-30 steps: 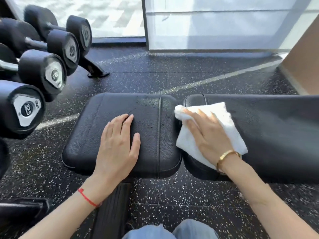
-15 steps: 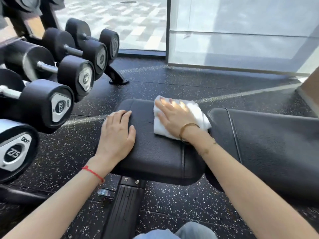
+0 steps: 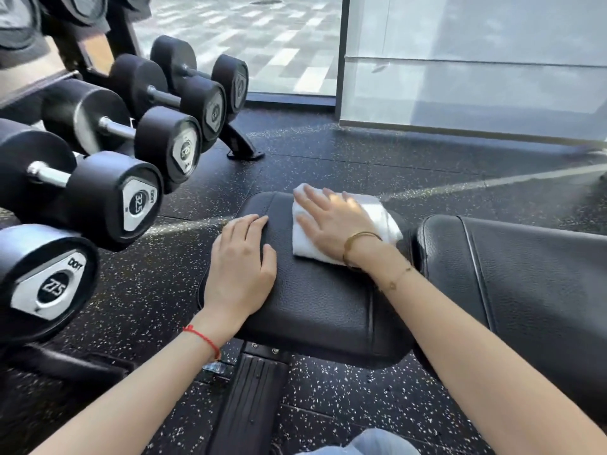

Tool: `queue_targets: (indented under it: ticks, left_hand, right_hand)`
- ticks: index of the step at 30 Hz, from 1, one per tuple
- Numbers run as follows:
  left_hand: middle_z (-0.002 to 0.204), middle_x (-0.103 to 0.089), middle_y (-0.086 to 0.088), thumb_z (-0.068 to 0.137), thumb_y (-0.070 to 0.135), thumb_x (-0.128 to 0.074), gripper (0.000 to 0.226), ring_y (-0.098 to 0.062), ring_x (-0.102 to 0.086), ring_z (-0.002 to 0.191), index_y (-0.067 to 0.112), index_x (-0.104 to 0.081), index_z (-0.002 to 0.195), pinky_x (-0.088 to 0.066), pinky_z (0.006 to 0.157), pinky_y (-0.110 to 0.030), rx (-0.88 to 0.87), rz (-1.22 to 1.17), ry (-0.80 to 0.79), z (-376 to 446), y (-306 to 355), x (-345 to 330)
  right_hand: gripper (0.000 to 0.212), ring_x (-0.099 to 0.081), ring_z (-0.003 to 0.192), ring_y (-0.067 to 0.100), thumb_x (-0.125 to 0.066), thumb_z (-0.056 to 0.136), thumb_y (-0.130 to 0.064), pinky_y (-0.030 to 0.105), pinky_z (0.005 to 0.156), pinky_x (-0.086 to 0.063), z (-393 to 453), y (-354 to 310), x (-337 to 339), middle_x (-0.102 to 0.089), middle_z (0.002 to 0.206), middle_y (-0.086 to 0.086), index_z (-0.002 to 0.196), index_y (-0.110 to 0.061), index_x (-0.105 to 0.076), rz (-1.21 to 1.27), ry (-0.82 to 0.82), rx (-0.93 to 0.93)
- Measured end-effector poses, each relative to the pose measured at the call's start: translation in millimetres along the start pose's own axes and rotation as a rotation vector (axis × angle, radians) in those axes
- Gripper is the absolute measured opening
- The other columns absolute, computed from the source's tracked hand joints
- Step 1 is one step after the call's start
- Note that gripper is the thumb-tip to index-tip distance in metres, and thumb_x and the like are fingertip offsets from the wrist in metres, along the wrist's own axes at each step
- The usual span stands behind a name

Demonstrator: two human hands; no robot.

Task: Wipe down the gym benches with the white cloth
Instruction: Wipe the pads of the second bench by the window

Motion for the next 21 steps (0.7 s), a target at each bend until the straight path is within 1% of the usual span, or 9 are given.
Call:
queue_targets:
  ticks: [2,5,7,9,11,13,16,18,21]
  left_hand:
    - [0.145,-0.049,-0.002,0.089,0.025,-0.036,0.054,-0.019,-0.038,0.138,0.012,-0.050,0.139,-0.028,0.116,-0.038,0.010,-0.038,0.008,-1,-1,1]
    - [0.146,-0.049,-0.001,0.087,0.024,-0.032,0.057,-0.018,-0.036,0.139,0.012,-0.050,0.140,-0.027,0.119,-0.037,0.013,-0.072,0.017,-2,-1,2]
    - [0.146,-0.049,-0.001,0.087,0.024,-0.031,0.057,-0.017,-0.036,0.139,0.012,-0.050,0.140,-0.027,0.119,-0.038,0.008,-0.081,0.023,-2,0,2]
    - [0.145,-0.050,-0.002,0.087,0.023,-0.033,0.056,-0.018,-0.037,0.139,0.011,-0.051,0.139,-0.028,0.118,-0.039,0.006,-0.084,0.028,-2,0,2]
    - [0.145,-0.050,-0.002,0.089,0.022,-0.036,0.053,-0.018,-0.038,0.138,0.012,-0.052,0.138,-0.029,0.117,-0.040,0.009,-0.083,0.033,-1,0,2]
    - [0.145,-0.050,-0.001,0.092,0.019,-0.042,0.047,-0.018,-0.038,0.138,0.013,-0.052,0.138,-0.029,0.117,-0.040,0.017,-0.086,0.033,-1,-2,1]
    - [0.145,-0.050,0.000,0.092,0.017,-0.048,0.045,-0.017,-0.038,0.138,0.015,-0.052,0.137,-0.029,0.115,-0.039,0.023,-0.080,0.037,-1,-3,1]
    - [0.144,-0.050,0.001,0.092,0.018,-0.049,0.045,-0.017,-0.038,0.137,0.016,-0.052,0.137,-0.029,0.115,-0.039,0.022,-0.072,0.042,-1,-3,2]
    - [0.143,-0.051,0.000,0.091,0.020,-0.050,0.045,-0.017,-0.039,0.136,0.016,-0.053,0.136,-0.029,0.114,-0.039,0.019,-0.062,0.041,-1,0,4]
  right_hand:
    - [0.056,-0.001,0.153,0.017,-0.010,0.104,-0.051,0.042,0.122,0.000,-26,-13,-10,0.002,0.165,-0.015,0.157,-0.037,0.001,-0.032,0.015,0.070]
    - [0.061,0.003,0.152,0.014,0.001,0.096,-0.058,0.038,0.120,0.010,-78,-14,-16,0.002,0.165,-0.017,0.155,-0.043,0.006,-0.041,0.030,0.187]
    - [0.061,0.003,0.152,0.013,-0.001,0.095,-0.062,0.035,0.120,0.011,-85,2,-11,0.002,0.164,-0.020,0.154,-0.047,0.006,-0.023,0.020,0.172]
    - [0.059,0.000,0.153,0.015,-0.009,0.098,-0.062,0.040,0.123,0.003,-70,21,-6,0.001,0.164,-0.021,0.154,-0.048,0.003,-0.001,0.016,0.078]
    - [0.056,-0.009,0.152,0.020,-0.016,0.101,-0.058,0.043,0.122,-0.006,-39,32,2,-0.009,0.165,-0.015,0.154,-0.046,-0.007,-0.002,0.035,-0.037]
    - [0.053,-0.019,0.149,0.022,-0.018,0.103,-0.052,0.043,0.121,-0.011,-12,32,8,-0.020,0.164,-0.009,0.155,-0.041,-0.014,0.014,0.023,-0.122]
    - [0.053,-0.031,0.142,0.025,-0.017,0.104,-0.049,0.042,0.115,-0.020,-7,19,8,-0.030,0.160,-0.006,0.155,-0.035,-0.019,0.010,0.058,-0.136]
    - [0.054,-0.026,0.145,0.027,-0.018,0.103,-0.050,0.042,0.115,-0.019,-30,12,4,-0.025,0.161,-0.007,0.155,-0.034,-0.016,-0.005,0.079,-0.068]
    - [0.058,-0.004,0.152,0.020,-0.013,0.101,-0.055,0.039,0.121,-0.002,-74,10,-7,-0.002,0.165,-0.015,0.156,-0.040,-0.002,-0.016,0.055,0.029]
Point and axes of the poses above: each hand's wrist, its own z-axis towards the middle knuckle, its own x-axis out of the back of the hand, y = z × x, the point moved 4 cm from there along z, towards the middle knuckle
